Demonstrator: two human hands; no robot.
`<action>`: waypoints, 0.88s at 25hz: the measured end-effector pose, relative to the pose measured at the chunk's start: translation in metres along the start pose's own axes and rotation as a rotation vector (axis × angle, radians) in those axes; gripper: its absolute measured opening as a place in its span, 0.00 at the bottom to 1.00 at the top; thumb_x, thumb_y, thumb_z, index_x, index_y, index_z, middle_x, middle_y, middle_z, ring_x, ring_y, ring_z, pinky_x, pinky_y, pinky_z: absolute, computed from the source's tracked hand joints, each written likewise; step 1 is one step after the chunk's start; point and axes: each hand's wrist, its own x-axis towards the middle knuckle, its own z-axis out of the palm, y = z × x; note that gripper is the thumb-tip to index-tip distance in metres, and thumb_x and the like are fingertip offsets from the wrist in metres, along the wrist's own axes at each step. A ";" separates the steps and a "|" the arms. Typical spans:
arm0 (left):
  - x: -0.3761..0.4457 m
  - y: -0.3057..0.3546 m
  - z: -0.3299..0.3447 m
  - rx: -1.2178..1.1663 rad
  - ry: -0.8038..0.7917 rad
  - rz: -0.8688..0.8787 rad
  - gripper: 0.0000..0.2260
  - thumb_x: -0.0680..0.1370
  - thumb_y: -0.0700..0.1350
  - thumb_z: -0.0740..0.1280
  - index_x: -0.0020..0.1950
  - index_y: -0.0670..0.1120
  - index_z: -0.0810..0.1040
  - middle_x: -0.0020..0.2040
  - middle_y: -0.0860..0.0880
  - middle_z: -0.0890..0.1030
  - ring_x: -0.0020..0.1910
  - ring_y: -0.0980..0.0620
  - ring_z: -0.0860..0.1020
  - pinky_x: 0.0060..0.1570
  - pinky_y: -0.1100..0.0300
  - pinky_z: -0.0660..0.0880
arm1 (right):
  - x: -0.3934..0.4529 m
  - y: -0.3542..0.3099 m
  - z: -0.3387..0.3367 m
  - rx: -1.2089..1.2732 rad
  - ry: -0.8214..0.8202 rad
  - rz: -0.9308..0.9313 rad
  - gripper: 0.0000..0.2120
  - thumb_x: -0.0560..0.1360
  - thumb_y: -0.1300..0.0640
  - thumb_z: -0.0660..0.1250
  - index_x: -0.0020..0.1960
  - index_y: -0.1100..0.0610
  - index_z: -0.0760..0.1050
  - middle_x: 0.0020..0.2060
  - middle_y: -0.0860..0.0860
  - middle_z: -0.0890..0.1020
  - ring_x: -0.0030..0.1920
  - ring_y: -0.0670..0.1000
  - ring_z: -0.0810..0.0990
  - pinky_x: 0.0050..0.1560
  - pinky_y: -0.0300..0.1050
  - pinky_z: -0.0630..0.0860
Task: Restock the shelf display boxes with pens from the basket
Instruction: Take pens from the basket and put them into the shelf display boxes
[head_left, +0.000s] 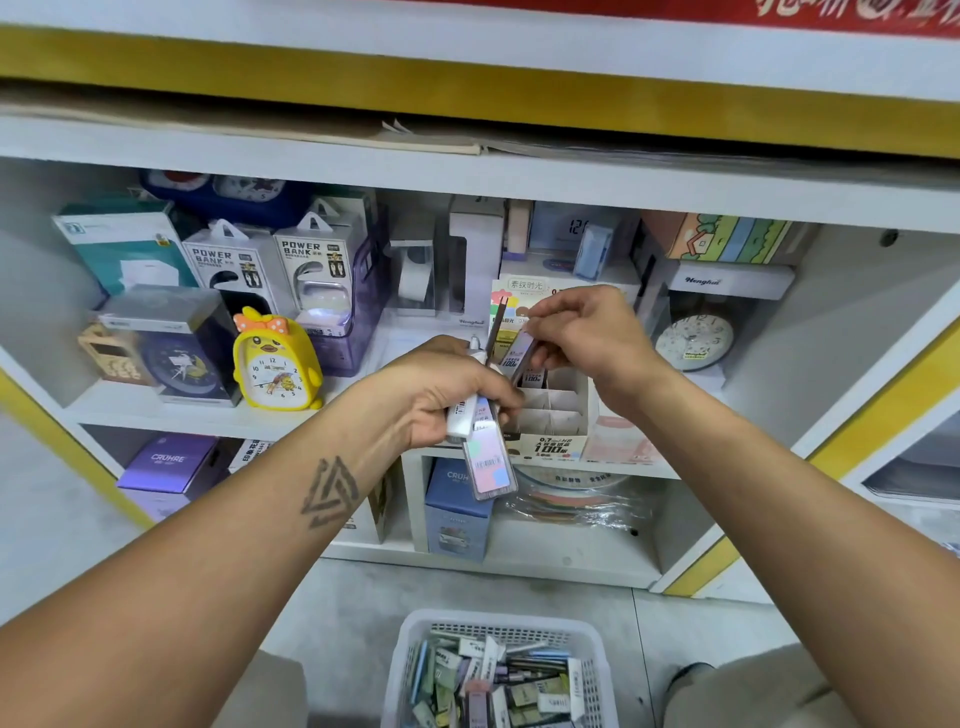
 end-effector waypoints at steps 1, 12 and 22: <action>0.000 0.000 0.000 -0.022 -0.014 -0.005 0.15 0.68 0.21 0.69 0.52 0.33 0.77 0.42 0.33 0.80 0.37 0.39 0.82 0.31 0.55 0.81 | 0.000 0.000 -0.001 -0.002 0.027 0.007 0.04 0.76 0.70 0.68 0.47 0.63 0.78 0.28 0.59 0.81 0.27 0.55 0.79 0.29 0.42 0.76; 0.002 -0.001 -0.010 -0.108 0.022 -0.071 0.08 0.73 0.24 0.65 0.48 0.34 0.76 0.40 0.34 0.82 0.30 0.44 0.83 0.26 0.61 0.77 | 0.007 0.018 -0.031 -0.487 0.104 -0.385 0.03 0.80 0.55 0.68 0.51 0.48 0.74 0.42 0.49 0.83 0.43 0.53 0.83 0.46 0.57 0.82; 0.000 -0.003 -0.010 -0.071 -0.030 -0.079 0.12 0.72 0.24 0.66 0.53 0.33 0.76 0.37 0.36 0.82 0.31 0.45 0.83 0.30 0.59 0.80 | 0.008 0.030 -0.018 -0.879 0.069 -0.551 0.11 0.80 0.61 0.65 0.58 0.58 0.83 0.51 0.54 0.83 0.51 0.55 0.80 0.53 0.45 0.77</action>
